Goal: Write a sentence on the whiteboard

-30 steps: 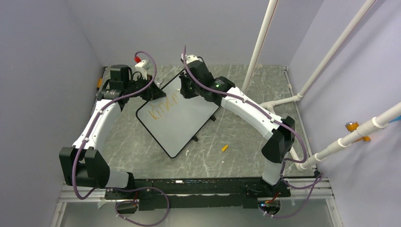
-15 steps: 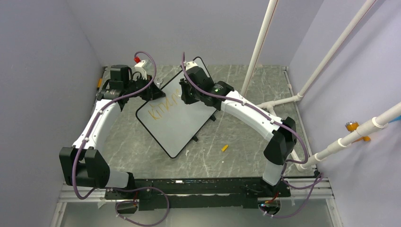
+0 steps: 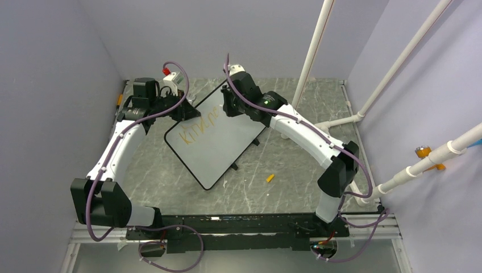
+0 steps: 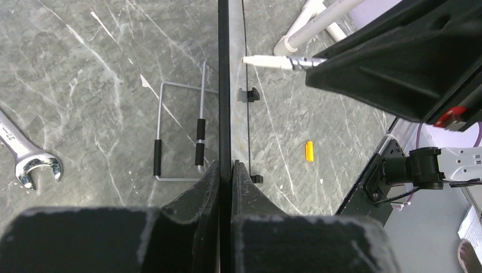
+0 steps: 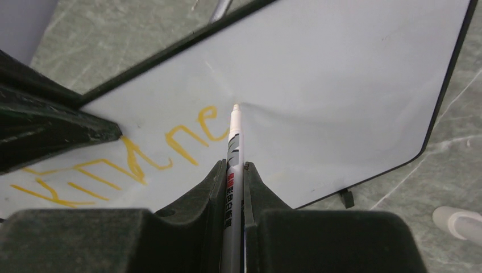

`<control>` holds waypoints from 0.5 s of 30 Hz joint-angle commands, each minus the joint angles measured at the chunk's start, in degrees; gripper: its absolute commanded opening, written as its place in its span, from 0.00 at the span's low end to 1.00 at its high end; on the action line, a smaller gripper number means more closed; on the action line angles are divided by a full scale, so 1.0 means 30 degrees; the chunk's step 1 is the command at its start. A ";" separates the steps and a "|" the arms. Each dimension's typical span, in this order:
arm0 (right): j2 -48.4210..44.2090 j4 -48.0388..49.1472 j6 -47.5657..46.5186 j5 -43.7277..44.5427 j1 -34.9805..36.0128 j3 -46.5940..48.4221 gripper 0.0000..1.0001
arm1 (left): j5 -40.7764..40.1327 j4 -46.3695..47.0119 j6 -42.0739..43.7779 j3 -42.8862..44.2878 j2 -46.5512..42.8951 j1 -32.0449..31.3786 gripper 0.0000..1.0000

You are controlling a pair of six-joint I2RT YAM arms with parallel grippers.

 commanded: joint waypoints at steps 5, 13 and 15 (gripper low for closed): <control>-0.1924 0.1466 -0.0339 -0.0332 -0.0030 -0.0011 0.00 | 0.0499 0.0544 0.1257 0.0297 -0.0774 -0.0226 0.00; -0.1967 0.1938 -0.0056 -0.0423 -0.0224 -0.0924 0.00 | 0.0421 0.0553 0.1237 0.0240 -0.0817 -0.0283 0.00; -0.1794 0.1881 -0.0054 -0.0503 -0.0327 -0.0832 0.00 | 0.0398 0.0546 0.1256 0.0225 -0.0832 -0.0307 0.00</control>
